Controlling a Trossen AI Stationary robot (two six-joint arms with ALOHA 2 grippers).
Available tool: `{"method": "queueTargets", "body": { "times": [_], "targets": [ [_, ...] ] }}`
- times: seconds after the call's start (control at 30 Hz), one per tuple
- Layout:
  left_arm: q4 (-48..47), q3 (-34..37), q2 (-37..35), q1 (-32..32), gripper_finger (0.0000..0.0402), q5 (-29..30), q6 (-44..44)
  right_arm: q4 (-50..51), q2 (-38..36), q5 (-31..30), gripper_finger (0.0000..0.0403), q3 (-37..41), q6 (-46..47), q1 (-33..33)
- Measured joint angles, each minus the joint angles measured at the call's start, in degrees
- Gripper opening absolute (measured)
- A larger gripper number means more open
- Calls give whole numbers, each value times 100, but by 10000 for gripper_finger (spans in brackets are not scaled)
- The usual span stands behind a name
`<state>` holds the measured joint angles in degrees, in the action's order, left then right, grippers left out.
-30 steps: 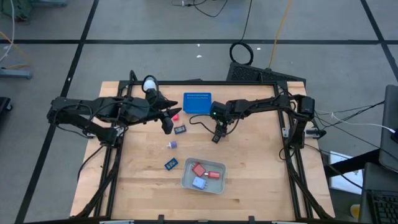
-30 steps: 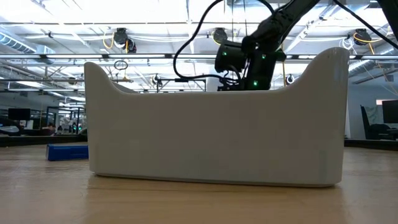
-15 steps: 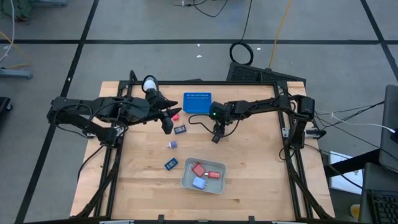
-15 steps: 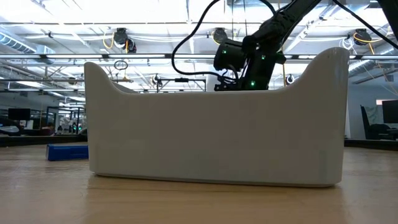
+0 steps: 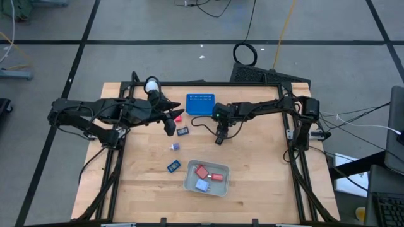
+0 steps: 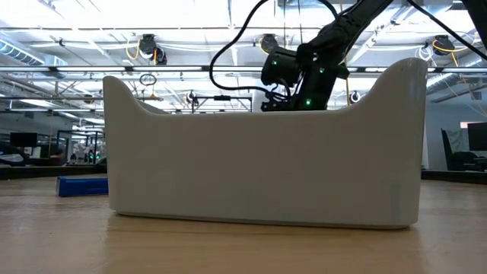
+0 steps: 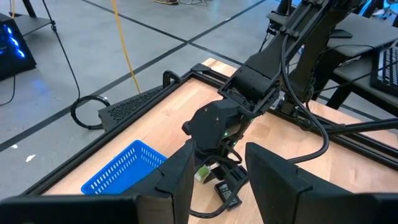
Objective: Pick & Place Office items
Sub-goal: Put the green charger adapter into the gray bin
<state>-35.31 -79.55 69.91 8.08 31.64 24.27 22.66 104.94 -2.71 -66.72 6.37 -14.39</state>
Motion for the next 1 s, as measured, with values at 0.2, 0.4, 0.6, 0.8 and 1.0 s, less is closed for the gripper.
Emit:
{"method": "queueTargets", "body": {
  "times": [0.2,0.4,0.6,0.8,1.0],
  "targets": [
    [-1,0,0,0,145,0,-4,-208,-10,136,227,344,-2,0],
    [0,0,0,0,145,29,-59,-390,-42,141,215,611,-119,-2],
    [8,0,0,0,145,42,-22,-430,-32,145,135,626,-131,38],
    [90,0,0,32,145,43,-15,-491,-25,136,127,630,-122,61],
    [157,0,0,120,145,46,-57,-591,-71,123,127,637,61,63]
  ]
}}
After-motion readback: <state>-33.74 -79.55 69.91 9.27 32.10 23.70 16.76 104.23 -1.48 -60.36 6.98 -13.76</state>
